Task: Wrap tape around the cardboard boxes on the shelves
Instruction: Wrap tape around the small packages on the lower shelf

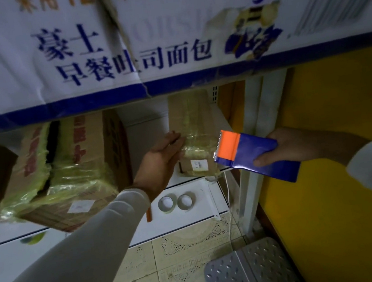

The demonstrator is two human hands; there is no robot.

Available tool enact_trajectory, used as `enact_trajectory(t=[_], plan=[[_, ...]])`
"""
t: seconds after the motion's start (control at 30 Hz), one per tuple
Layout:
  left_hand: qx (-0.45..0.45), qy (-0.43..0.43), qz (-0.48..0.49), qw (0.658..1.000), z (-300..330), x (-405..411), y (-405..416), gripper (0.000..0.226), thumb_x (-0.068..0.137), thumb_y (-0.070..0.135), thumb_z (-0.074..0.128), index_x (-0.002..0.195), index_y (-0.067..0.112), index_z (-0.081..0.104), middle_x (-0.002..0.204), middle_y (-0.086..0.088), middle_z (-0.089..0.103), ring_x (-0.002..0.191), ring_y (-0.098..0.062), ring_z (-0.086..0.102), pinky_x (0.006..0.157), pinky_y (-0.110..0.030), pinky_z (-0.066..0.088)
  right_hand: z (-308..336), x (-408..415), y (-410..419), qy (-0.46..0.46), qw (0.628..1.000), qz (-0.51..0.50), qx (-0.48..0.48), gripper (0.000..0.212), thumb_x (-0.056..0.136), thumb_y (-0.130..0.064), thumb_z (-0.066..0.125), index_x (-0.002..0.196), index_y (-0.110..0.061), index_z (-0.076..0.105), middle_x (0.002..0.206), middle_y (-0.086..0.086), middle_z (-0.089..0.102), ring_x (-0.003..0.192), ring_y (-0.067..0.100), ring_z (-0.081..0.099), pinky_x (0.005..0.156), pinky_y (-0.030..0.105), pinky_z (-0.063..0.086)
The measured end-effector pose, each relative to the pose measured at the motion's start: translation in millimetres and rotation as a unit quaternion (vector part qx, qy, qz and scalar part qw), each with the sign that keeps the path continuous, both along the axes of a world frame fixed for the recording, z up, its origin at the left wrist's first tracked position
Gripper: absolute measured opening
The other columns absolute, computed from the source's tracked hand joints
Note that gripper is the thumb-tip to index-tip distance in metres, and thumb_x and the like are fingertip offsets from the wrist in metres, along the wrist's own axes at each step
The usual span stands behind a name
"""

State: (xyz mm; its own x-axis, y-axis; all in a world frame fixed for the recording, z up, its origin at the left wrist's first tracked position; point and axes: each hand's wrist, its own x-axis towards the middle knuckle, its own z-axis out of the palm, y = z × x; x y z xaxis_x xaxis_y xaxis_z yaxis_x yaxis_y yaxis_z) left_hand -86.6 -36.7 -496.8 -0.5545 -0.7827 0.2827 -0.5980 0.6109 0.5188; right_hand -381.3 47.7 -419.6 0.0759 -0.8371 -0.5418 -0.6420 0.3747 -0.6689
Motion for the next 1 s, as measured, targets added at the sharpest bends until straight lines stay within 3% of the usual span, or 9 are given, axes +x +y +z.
enact_trajectory(t=[0.13, 0.27, 0.33, 0.4, 0.47, 0.57, 0.73, 0.9, 1.0], plan=[[-0.001, -0.025, -0.036, 0.999, 11.1, 24.7, -3.7, 0.036, 0.094, 0.023, 0.054, 0.128, 0.014, 0.06, 0.138, -0.005, 0.053, 0.127, -0.019, 0.05, 0.109, -0.027, 0.035, -4.1, 7.8, 5.4, -0.03, 0.999, 0.034, 0.006, 0.032, 0.072, -0.041, 0.079, 0.083, -0.012, 0.069, 0.075, 0.009, 0.071, 0.066, 0.024, 0.066, 0.062, 0.032, 0.046], [-0.131, -0.131, -0.041, 0.982, 33.3, 30.8, 2.5, 0.063, 0.086, 0.059, 0.049, 0.133, 0.019, 0.053, 0.137, -0.002, 0.051, 0.118, -0.023, 0.052, 0.098, -0.042, 0.046, -12.2, 17.1, 9.0, -0.051, 0.998, 0.044, 0.002, 0.027, 0.075, -0.039, 0.08, 0.08, -0.015, 0.069, 0.074, 0.007, 0.07, 0.067, 0.023, 0.066, 0.064, 0.032, 0.046], [-0.091, -0.195, -0.075, 0.974, 43.2, 11.0, -0.4, 0.092, 0.074, 0.077, 0.048, 0.148, 0.024, 0.029, 0.154, 0.002, 0.029, 0.137, -0.019, 0.031, 0.113, -0.038, 0.025, -13.1, 21.2, 10.8, -0.052, 0.998, 0.038, 0.002, 0.034, 0.071, -0.045, 0.081, 0.082, -0.014, 0.069, 0.077, 0.008, 0.071, 0.07, 0.023, 0.067, 0.064, 0.031, 0.047], [-0.058, -0.261, -0.156, 0.951, 42.1, -9.8, -11.8, 0.107, 0.07, 0.084, 0.043, 0.153, 0.026, 0.008, 0.16, 0.008, 0.002, 0.145, -0.011, 0.003, 0.115, -0.031, 0.003, -13.9, 22.1, 13.9, -0.054, 0.998, 0.03, 0.004, 0.032, 0.072, -0.044, 0.081, 0.08, -0.016, 0.068, 0.076, 0.006, 0.071, 0.07, 0.023, 0.067, 0.063, 0.03, 0.046], [-0.044, -0.281, -0.206, 0.936, 32.2, -15.1, -25.2, 0.102, 0.075, 0.081, 0.038, 0.152, 0.024, 0.003, 0.159, 0.004, -0.002, 0.145, -0.011, -0.004, 0.118, -0.035, 0.002, -13.9, 21.8, 17.9, -0.052, 0.998, 0.025, 0.007, 0.033, 0.071, -0.046, 0.081, 0.076, -0.017, 0.068, 0.074, 0.006, 0.07, 0.068, 0.022, 0.065, 0.061, 0.029, 0.045], [-0.047, -0.235, -0.218, 0.946, 16.0, -5.6, -34.8, 0.088, 0.081, 0.08, 0.023, 0.149, 0.026, 0.007, 0.156, 0.006, 0.003, 0.143, -0.011, 0.002, 0.118, -0.037, 0.006, -13.9, 21.9, 21.0, -0.043, 0.998, 0.035, 0.002, 0.047, 0.059, -0.056, 0.078, 0.078, -0.013, 0.068, 0.076, 0.01, 0.07, 0.068, 0.024, 0.065, 0.063, 0.032, 0.043], [-0.017, -0.228, -0.23, 0.946, 19.6, -4.1, -39.9, 0.091, 0.077, 0.084, 0.016, 0.148, 0.028, 0.01, 0.158, 0.005, 0.01, 0.143, -0.009, 0.004, 0.116, -0.03, 0.0, -1.3, 6.9, 29.6, -0.015, 0.998, 0.055, 0.007, 0.026, 0.08, -0.038, 0.078, 0.072, -0.016, 0.066, 0.065, 0.002, 0.066, 0.06, 0.019, 0.062, 0.06, 0.03, 0.043], [-0.024, -0.228, -0.23, 0.946, 17.6, -7.6, -37.4, 0.09, 0.078, 0.083, 0.014, 0.149, 0.028, 0.009, 0.158, 0.006, 0.008, 0.143, -0.007, 0.002, 0.115, -0.027, -0.004, 19.7, -19.1, 57.1, 0.041, 0.999, 0.012, 0.022, 0.025, 0.081, -0.034, 0.075, 0.071, -0.013, 0.065, 0.053, -0.003, 0.063, 0.046, 0.008, 0.057, 0.051, 0.021, 0.04], [-0.016, -0.254, -0.205, 0.945, 27.8, -12.2, -26.9, 0.103, 0.071, 0.088, 0.017, 0.152, 0.025, 0.014, 0.16, 0.004, 0.01, 0.146, -0.011, 0.006, 0.115, -0.027, -0.002, 11.5, -2.1, 55.2, 0.045, 0.999, 0.006, 0.015, 0.027, 0.082, -0.036, 0.074, 0.069, -0.016, 0.062, 0.051, -0.004, 0.062, 0.046, 0.005, 0.057, 0.051, 0.021, 0.041]])
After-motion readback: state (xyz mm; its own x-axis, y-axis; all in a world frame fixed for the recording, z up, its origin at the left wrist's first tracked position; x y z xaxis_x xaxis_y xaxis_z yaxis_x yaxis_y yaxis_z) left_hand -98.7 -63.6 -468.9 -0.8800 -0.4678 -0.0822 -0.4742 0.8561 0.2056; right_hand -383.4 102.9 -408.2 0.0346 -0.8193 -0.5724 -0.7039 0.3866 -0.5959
